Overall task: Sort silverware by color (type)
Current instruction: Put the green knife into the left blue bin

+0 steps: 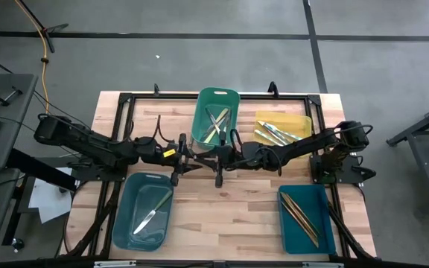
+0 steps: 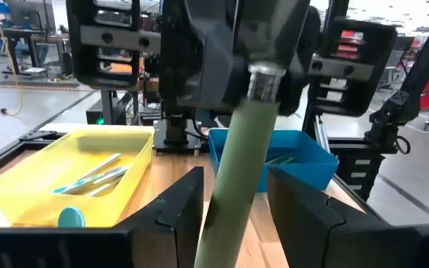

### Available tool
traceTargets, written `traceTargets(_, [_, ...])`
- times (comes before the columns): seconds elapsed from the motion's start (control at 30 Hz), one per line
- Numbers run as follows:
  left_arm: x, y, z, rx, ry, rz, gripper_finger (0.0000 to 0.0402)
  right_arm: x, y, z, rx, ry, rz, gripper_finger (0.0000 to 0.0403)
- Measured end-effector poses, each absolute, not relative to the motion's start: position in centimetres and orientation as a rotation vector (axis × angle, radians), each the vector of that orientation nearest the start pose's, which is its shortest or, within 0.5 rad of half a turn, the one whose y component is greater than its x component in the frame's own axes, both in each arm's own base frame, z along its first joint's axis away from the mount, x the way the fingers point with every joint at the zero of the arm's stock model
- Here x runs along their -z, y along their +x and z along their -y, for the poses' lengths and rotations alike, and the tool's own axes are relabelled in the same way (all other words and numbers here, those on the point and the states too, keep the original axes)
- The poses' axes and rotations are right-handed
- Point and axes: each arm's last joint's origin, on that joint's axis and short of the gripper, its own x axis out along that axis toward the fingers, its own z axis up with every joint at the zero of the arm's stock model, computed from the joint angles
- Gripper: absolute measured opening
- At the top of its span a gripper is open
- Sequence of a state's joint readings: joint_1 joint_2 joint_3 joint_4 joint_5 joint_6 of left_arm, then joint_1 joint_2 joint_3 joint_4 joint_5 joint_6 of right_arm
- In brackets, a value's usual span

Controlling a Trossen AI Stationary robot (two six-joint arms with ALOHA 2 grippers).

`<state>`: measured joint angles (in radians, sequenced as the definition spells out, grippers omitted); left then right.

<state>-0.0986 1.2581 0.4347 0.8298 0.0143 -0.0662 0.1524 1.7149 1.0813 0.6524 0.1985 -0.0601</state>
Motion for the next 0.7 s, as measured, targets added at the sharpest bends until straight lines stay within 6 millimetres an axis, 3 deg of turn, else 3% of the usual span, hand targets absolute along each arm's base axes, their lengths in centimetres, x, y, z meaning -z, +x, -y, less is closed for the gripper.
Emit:
traceTargets(0.1, [-21.95,24.28,2.44,0.113,-0.058,0.012,0.0121,-26.94,38.34,-5.31,0.046,-0.058,0.012,0.0032])
traceTargets(0.27, [-21.99,24.07,2.41,0.101,-0.031,-0.006,0.0055,-26.88,38.33,-5.36,0.043,-0.047,0.007,0.0032])
traceTargets(0.47, [-21.96,24.08,2.35,0.083,-0.042,-0.009,0.0055,-26.84,38.33,-5.34,0.047,-0.047,0.003,0.0035])
traceTargets(0.7, [-21.86,23.87,2.29,0.073,-0.049,-0.041,0.0055,-26.95,38.03,-5.31,0.047,-0.072,-0.034,0.0079])
